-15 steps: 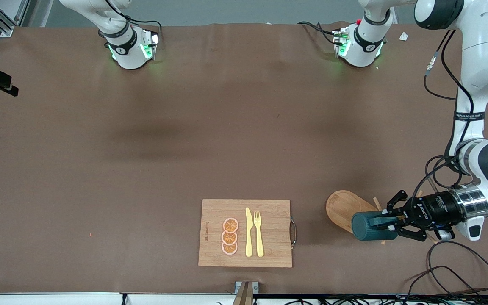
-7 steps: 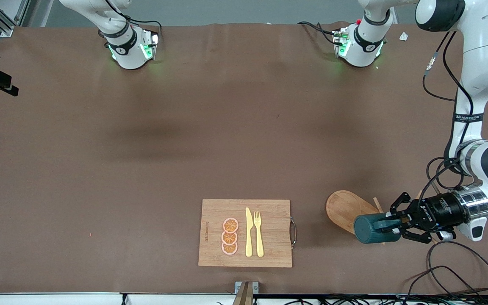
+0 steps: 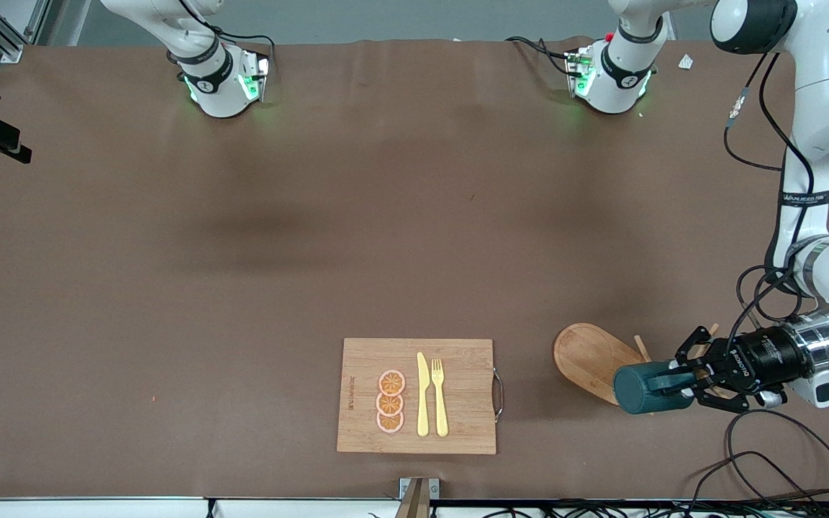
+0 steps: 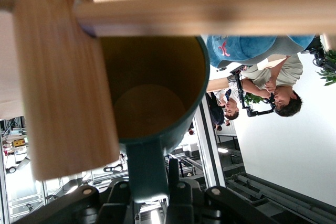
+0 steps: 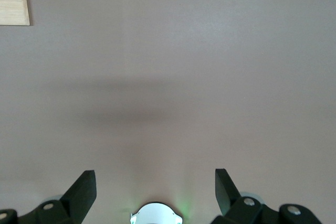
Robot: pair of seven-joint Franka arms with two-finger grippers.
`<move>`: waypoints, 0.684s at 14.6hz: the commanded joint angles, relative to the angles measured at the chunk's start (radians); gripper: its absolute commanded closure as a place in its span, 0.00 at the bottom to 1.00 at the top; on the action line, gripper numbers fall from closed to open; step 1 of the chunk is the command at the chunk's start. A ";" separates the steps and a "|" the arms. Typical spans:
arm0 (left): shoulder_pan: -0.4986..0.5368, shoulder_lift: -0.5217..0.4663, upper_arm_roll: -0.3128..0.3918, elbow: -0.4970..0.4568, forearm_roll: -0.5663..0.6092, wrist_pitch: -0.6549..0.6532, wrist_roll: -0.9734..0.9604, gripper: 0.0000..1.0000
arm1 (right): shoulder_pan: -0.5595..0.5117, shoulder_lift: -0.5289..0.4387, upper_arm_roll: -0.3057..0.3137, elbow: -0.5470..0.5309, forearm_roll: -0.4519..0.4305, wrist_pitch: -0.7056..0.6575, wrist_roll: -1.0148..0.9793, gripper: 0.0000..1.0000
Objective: Pass cup and hang on rack
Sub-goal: 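Open the left gripper to release the hanging mug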
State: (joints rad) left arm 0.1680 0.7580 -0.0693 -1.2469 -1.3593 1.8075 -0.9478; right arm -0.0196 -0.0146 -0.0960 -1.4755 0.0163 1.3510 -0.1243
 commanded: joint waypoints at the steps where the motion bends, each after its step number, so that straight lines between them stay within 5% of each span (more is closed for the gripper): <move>1: 0.015 0.001 -0.006 0.001 -0.018 -0.031 -0.011 1.00 | -0.013 -0.021 0.010 -0.022 -0.012 0.003 -0.012 0.00; 8: 0.013 0.040 -0.006 0.004 -0.021 -0.031 -0.006 0.97 | -0.013 -0.021 0.012 -0.022 -0.012 0.003 -0.012 0.00; 9: 0.013 0.043 -0.006 0.006 -0.021 -0.031 -0.014 0.83 | -0.013 -0.021 0.012 -0.022 -0.012 0.005 -0.012 0.00; 10: 0.013 0.043 -0.006 0.009 -0.021 -0.031 -0.017 0.46 | -0.013 -0.021 0.012 -0.022 -0.012 0.005 -0.012 0.00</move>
State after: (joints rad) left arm 0.1757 0.7956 -0.0712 -1.2498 -1.3624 1.7894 -0.9482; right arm -0.0196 -0.0146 -0.0960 -1.4758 0.0163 1.3510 -0.1244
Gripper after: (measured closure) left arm 0.789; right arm 0.000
